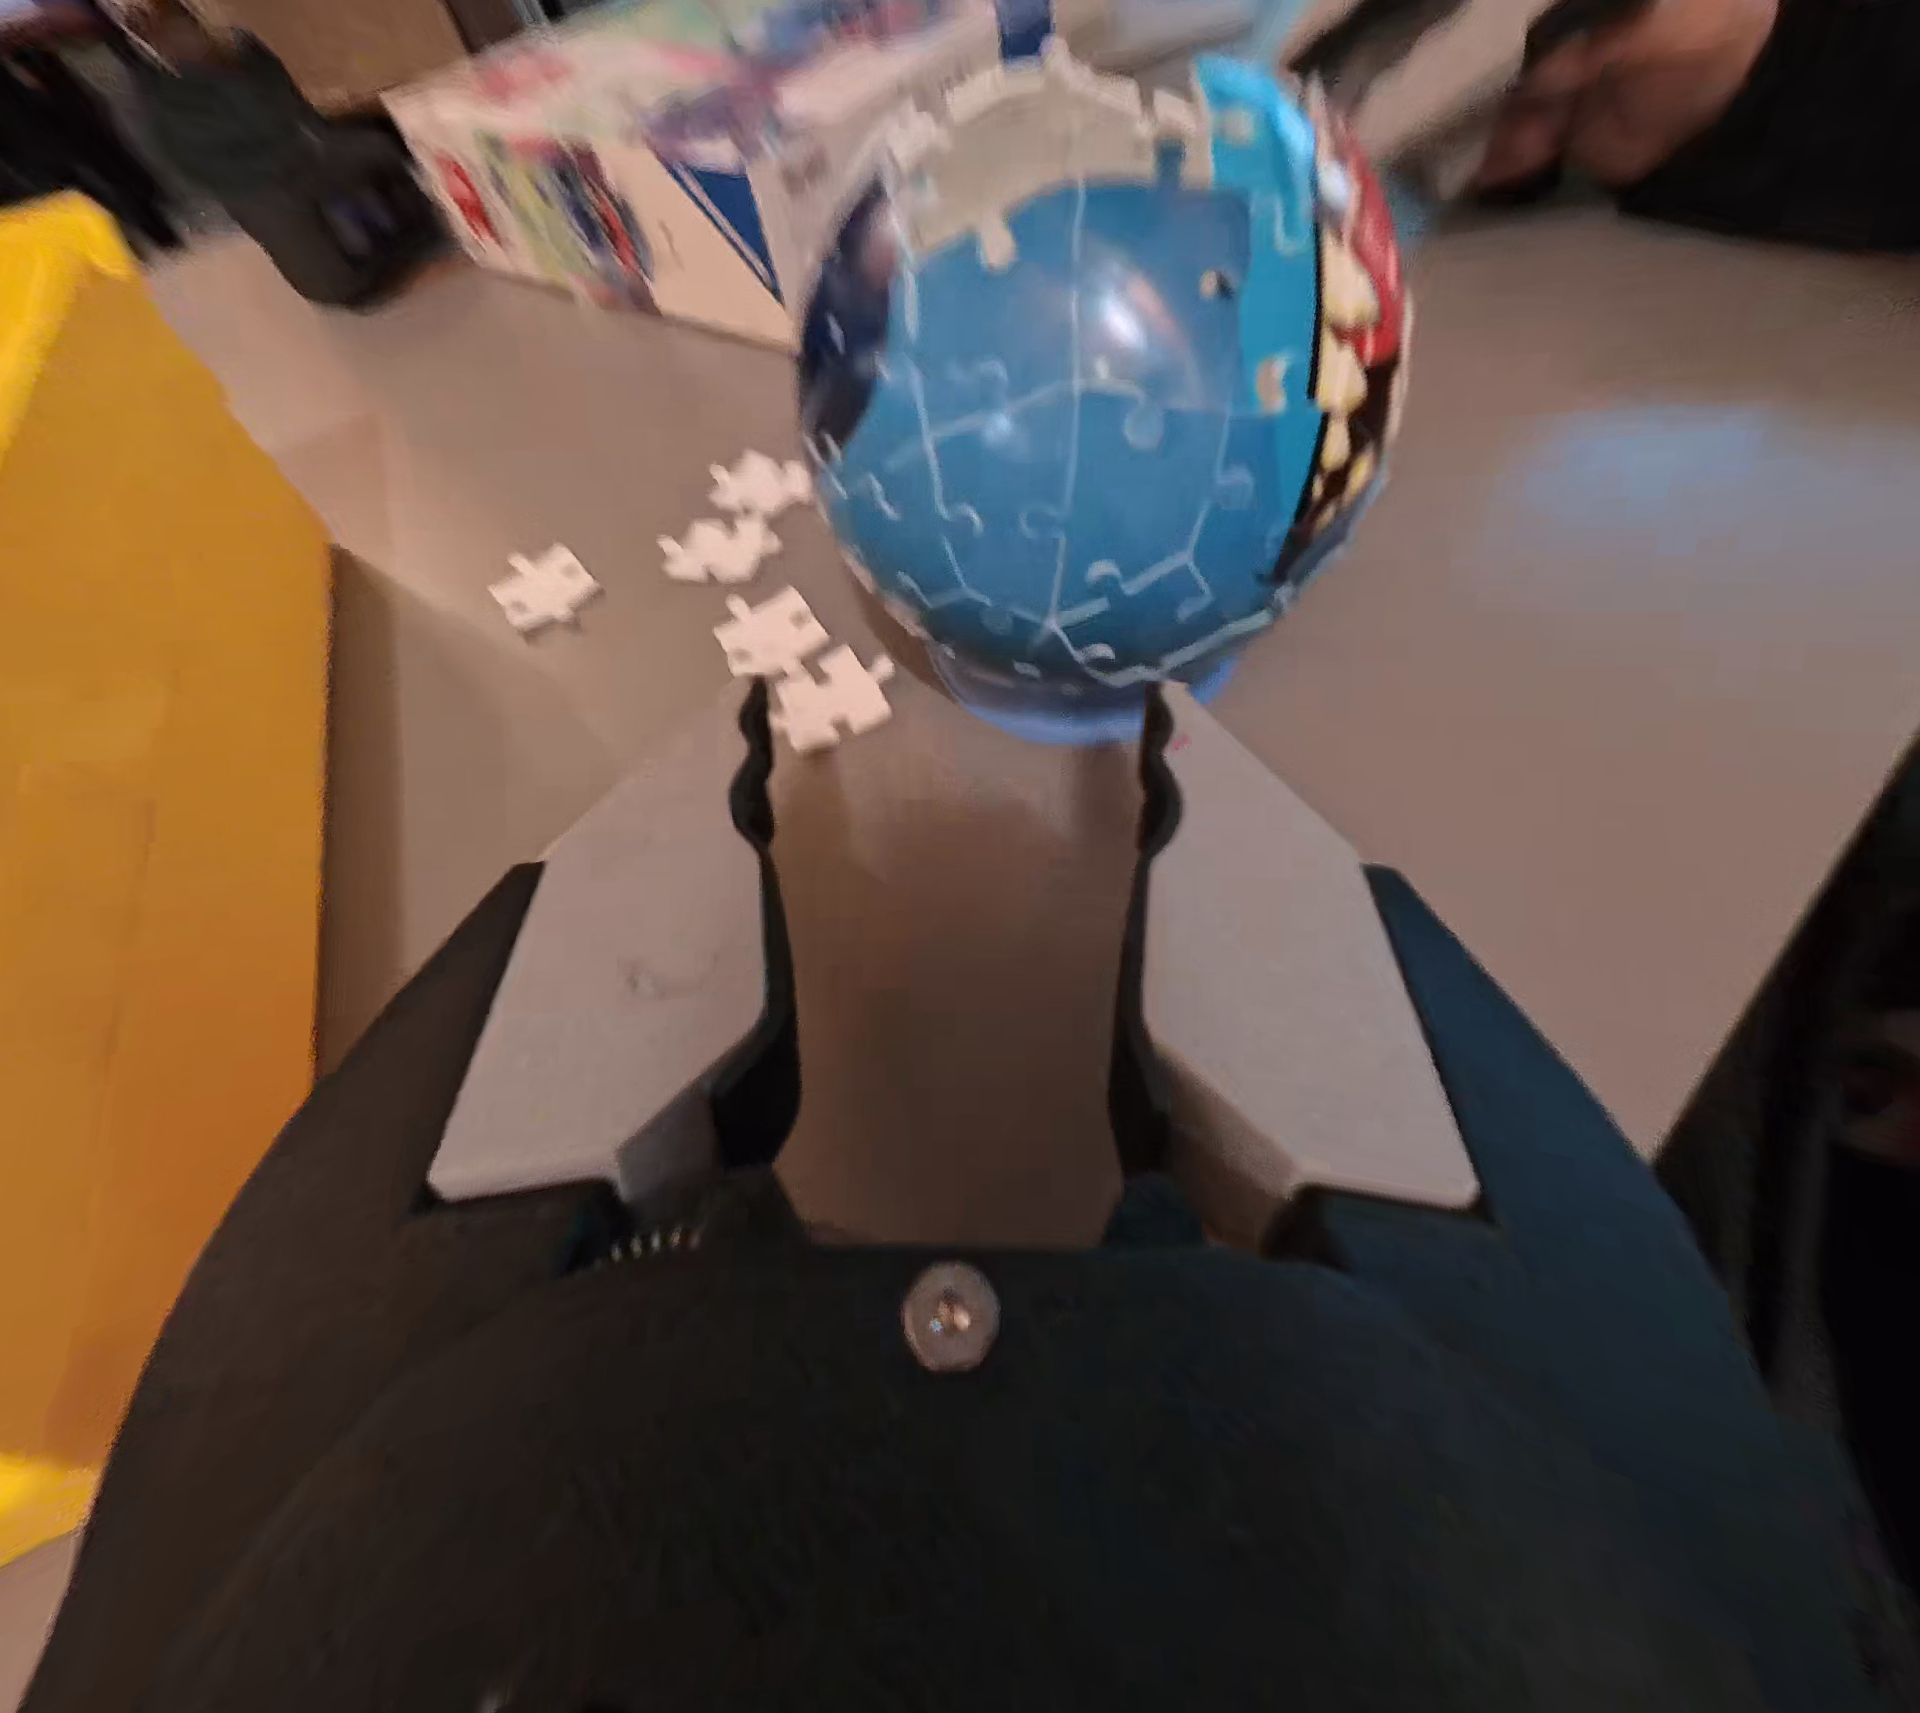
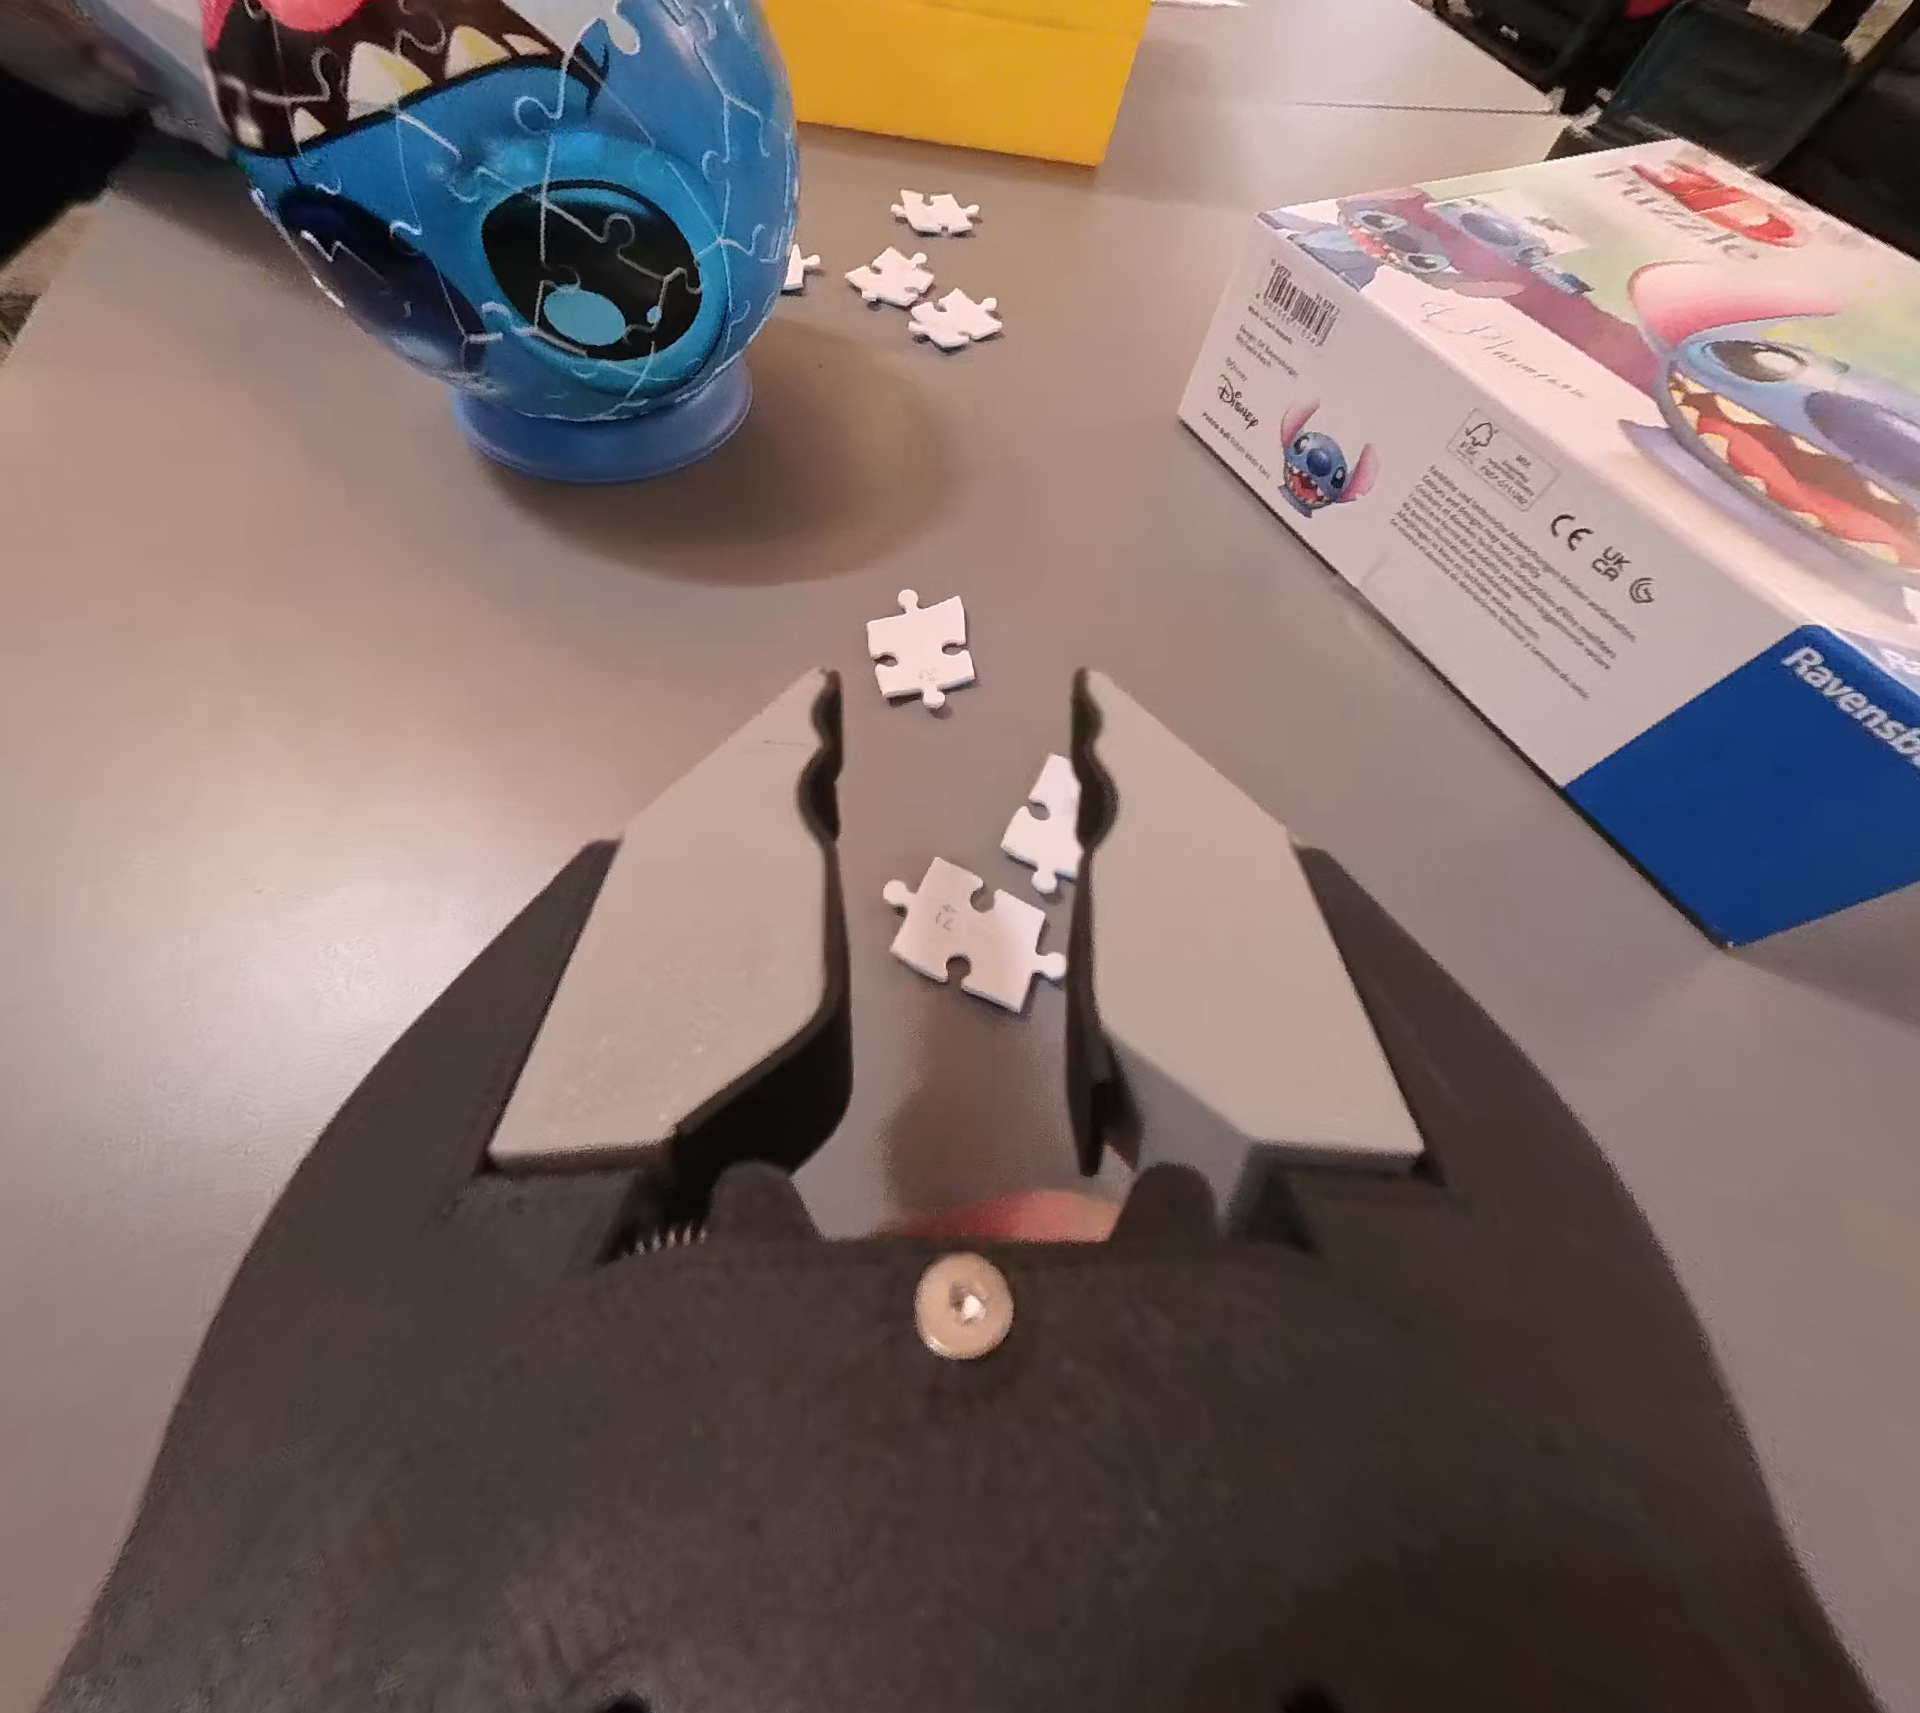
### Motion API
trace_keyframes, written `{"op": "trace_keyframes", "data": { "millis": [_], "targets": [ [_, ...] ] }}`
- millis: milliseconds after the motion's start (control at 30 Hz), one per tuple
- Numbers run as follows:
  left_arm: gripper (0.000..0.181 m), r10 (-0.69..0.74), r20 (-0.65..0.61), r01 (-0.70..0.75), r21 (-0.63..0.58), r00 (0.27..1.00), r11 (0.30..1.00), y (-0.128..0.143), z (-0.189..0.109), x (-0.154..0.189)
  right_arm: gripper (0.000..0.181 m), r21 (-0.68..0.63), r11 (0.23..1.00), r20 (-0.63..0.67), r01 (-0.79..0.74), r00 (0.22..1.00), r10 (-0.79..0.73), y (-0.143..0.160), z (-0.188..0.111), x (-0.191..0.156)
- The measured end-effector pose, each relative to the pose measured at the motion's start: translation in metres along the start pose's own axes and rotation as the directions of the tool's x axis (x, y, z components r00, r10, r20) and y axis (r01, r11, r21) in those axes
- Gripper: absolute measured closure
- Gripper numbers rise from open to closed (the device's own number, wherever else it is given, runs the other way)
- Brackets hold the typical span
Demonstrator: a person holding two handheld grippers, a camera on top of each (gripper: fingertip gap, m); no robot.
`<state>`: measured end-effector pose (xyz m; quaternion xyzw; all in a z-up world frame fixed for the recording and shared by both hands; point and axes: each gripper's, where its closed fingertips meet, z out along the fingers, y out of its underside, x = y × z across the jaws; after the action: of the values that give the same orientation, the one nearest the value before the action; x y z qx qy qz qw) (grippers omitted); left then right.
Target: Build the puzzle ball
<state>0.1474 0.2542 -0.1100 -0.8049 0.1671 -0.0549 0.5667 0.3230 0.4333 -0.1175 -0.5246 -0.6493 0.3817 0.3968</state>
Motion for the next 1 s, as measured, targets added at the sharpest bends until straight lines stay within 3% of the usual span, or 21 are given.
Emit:
{"op": "trace_keyframes", "data": {
  "millis": [100,167,200,333,433,633,1000],
  "targets": [
    [0.153,-0.031,0.091,0.013,0.201,0.995,0.98,-0.024,-0.018,-0.015,0.151,0.076,0.997,-0.052,-0.028,0.998,0.032,-0.009,-0.008,0.009],
    [0.181,-0.05,0.121,0.02,0.237,0.991,0.971,-0.027,-0.023,-0.02,0.139,0.116,0.991,-0.09,-0.073,0.992,0.083,-0.012,-0.013,0.017],
    [0.181,-0.054,0.146,0.018,0.234,0.988,0.972,-0.027,-0.023,-0.023,0.13,0.13,0.987,-0.088,-0.099,0.99,0.111,-0.013,-0.016,0.017],
    [0.181,-0.054,0.178,0.021,0.182,0.983,0.983,-0.021,-0.017,-0.027,0.129,0.159,0.978,-0.066,-0.132,0.987,0.144,-0.015,-0.023,0.008],
    [0.18,-0.085,0.175,0.05,0.195,0.981,0.979,-0.022,-0.019,-0.03,0.13,0.123,0.982,-0.005,-0.142,0.99,0.144,-0.014,-0.017,-0.006],
    [0.18,-0.068,0.2,0.019,0.238,0.977,0.971,-0.027,-0.025,-0.03,0.132,0.038,0.989,-0.003,-0.14,0.99,0.14,-0.007,-0.002,-0.01],
    [0.176,-0.135,0.192,0.088,0.237,0.972,0.968,-0.025,-0.021,-0.041,0.13,0.154,0.98,-0.06,-0.123,0.989,0.134,-0.024,-0.004,-0.005]
  ]
}}
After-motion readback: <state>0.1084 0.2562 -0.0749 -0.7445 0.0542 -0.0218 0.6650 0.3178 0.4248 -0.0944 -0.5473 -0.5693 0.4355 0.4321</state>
